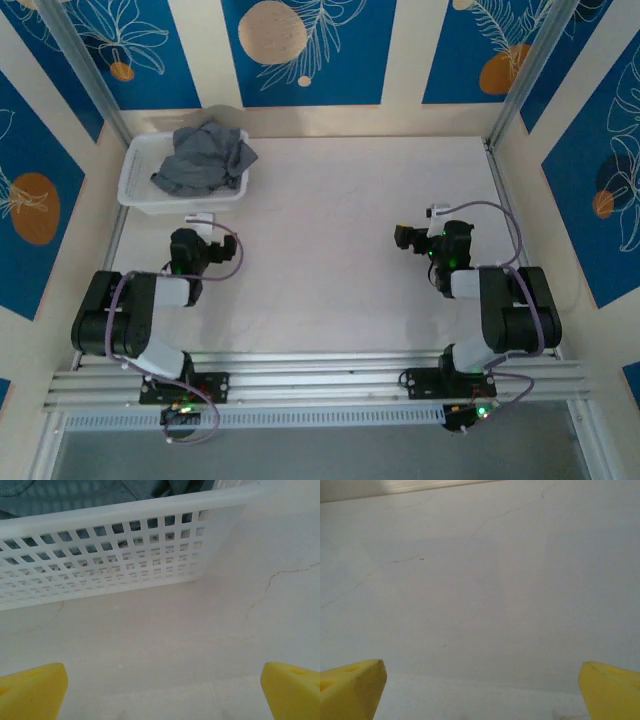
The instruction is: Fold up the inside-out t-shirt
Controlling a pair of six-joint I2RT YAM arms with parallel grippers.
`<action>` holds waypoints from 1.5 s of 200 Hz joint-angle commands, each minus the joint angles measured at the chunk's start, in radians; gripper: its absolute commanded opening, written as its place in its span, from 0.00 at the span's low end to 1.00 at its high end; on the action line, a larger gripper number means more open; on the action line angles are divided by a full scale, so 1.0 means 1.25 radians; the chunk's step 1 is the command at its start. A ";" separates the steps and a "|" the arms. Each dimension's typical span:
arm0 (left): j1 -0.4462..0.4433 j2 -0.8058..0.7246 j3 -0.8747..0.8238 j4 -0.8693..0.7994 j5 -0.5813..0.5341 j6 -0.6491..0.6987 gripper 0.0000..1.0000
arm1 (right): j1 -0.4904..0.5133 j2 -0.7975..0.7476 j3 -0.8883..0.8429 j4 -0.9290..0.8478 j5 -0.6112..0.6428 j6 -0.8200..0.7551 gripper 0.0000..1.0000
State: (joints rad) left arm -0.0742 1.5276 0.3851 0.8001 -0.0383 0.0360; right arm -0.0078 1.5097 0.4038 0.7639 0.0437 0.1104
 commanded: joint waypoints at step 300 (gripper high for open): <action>0.106 0.339 1.125 -1.085 0.013 -0.389 0.89 | 0.286 -0.119 0.611 -1.014 -0.133 0.270 0.99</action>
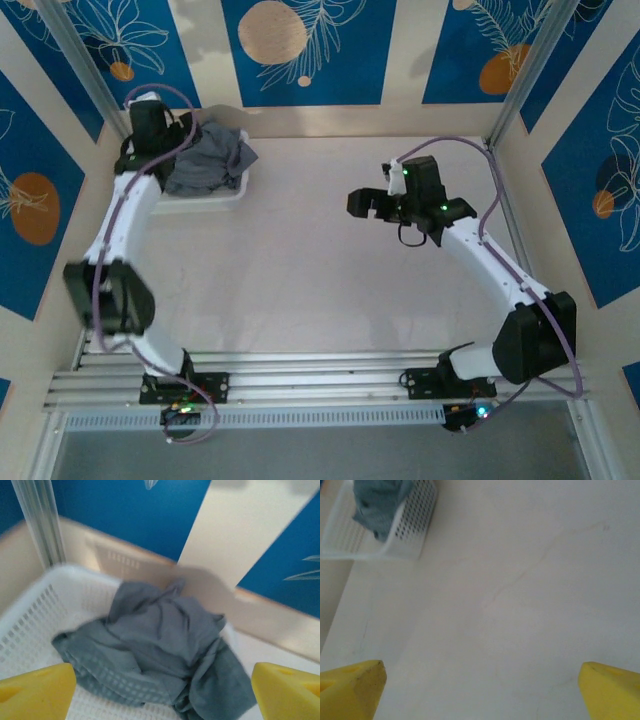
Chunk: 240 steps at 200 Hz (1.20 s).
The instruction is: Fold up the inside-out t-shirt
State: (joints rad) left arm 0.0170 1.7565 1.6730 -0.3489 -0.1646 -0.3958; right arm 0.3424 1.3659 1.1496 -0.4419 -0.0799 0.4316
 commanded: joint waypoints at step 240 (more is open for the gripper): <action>-0.272 -0.106 0.121 -0.179 0.421 0.042 0.00 | -0.054 -0.238 -0.121 0.008 0.016 0.149 0.99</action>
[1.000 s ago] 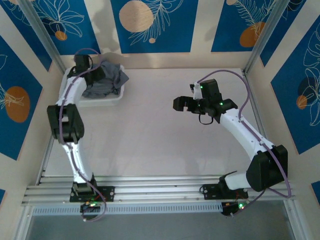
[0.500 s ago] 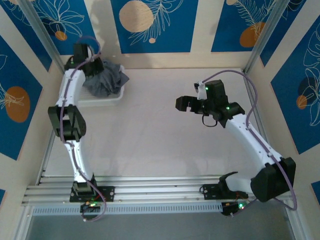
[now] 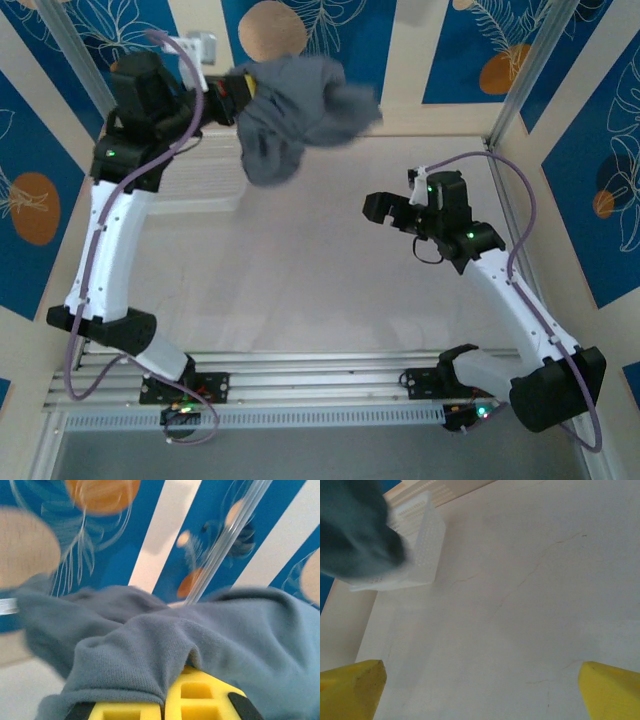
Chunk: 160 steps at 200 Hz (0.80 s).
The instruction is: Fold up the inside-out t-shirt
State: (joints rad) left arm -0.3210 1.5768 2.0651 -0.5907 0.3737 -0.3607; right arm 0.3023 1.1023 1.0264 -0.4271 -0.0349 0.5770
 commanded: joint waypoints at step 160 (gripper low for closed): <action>-0.081 -0.325 -1.068 0.326 -0.246 -0.295 0.50 | 0.235 0.430 0.089 0.114 0.019 -0.029 0.86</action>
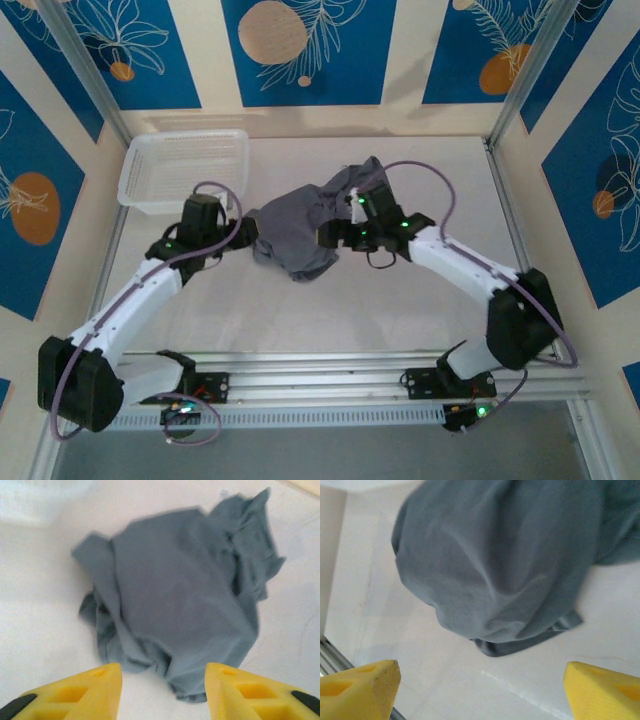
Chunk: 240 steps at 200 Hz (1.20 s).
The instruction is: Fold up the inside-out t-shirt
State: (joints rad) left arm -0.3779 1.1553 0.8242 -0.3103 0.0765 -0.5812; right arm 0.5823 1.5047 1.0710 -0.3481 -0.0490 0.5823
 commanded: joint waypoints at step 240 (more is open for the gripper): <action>-0.473 0.188 -0.061 0.497 0.235 0.083 0.67 | 0.167 -0.217 0.276 -0.103 0.595 0.397 0.00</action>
State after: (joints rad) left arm -0.8898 1.3708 0.6727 0.3279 0.4583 -0.5240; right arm 0.7658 1.2598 1.3598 -0.4492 0.4950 1.0149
